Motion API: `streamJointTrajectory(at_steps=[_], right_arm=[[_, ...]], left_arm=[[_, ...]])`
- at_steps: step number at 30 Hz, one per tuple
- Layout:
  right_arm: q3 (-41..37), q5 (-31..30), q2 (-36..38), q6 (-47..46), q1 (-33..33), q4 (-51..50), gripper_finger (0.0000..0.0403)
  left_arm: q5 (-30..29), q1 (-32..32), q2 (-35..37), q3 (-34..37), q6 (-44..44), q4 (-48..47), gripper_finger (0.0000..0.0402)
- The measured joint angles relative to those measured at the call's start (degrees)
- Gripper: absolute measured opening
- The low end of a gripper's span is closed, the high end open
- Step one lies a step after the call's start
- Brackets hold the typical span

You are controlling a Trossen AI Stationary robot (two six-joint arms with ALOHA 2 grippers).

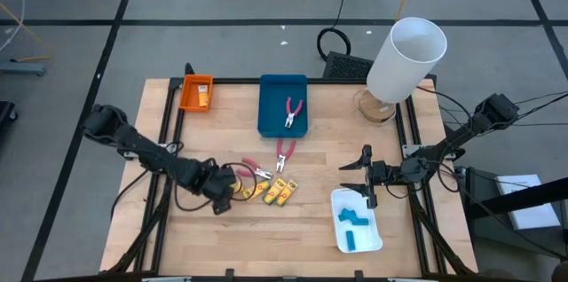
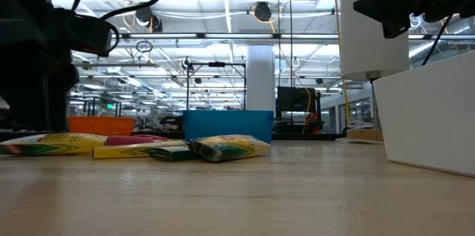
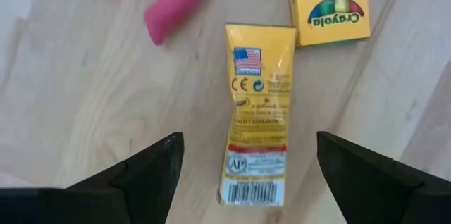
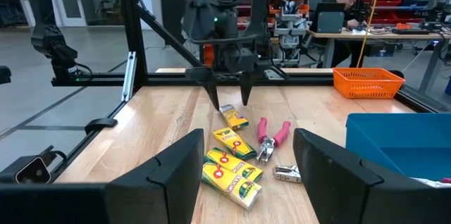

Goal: Pick & Place School Supplies
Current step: Put the yellow crayon pack into the orange bin

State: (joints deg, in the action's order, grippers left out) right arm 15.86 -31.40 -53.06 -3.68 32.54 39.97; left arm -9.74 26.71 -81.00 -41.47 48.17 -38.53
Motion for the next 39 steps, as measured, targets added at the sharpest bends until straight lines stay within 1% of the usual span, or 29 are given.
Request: streamJointTrajectory(at_steps=[3, 12, 18, 20, 22, 25, 30, 33, 36, 39], right_arm=[[0.0, 0.0, 0.0, 0.0, 0.0, 0.0, 0.0210], [0.0, 0.0, 0.0, -0.1, 0.0, 0.0, 0.0210], [0.0, 0.0, 0.0, -0.2, 0.0, 0.0, 0.0210], [0.0, 0.0, 0.0, -0.2, 0.0, 0.0, 0.0210], [0.0, 0.0, 0.0, -0.2, 0.0, 0.0, 0.0210], [0.0, 0.0, 0.0, -0.2, 0.0, 0.0, 0.0210], [0.0, 0.0, 0.0, -0.2, 0.0, 0.0, 0.0210], [0.0, 0.0, 0.0, -0.2, 0.0, 0.0, 0.0210], [0.0, 0.0, 0.0, -0.2, 0.0, 0.0, 0.0210], [0.0, 0.0, 0.0, -0.2, 0.0, 0.0, 0.0210]], left_arm=[[-1.5, 1.2, -1.4, 0.0, 0.0, 0.3, 0.0324], [-0.8, 2.3, -6.6, 0.0, 0.0, 1.6, 0.0324], [-0.9, 2.2, -7.1, -0.2, 0.0, 1.7, 0.0323], [-0.9, 2.2, -7.1, -0.2, 0.0, 1.7, 0.0317], [-0.8, 2.2, -7.2, -0.2, 0.0, 1.7, 0.0301], [-0.5, 2.2, -7.2, -0.1, 0.0, 2.5, 0.0264], [-1.1, 2.2, -7.4, 0.0, 0.0, 6.5, 0.0210], [-1.0, 2.2, -7.4, 0.1, -1.3, 8.9, 0.0188], [-0.9, 2.2, -7.4, 0.1, -3.2, 8.8, 0.0171], [-0.9, 2.1, -7.4, 0.1, -2.0, 9.1, 0.0157]])
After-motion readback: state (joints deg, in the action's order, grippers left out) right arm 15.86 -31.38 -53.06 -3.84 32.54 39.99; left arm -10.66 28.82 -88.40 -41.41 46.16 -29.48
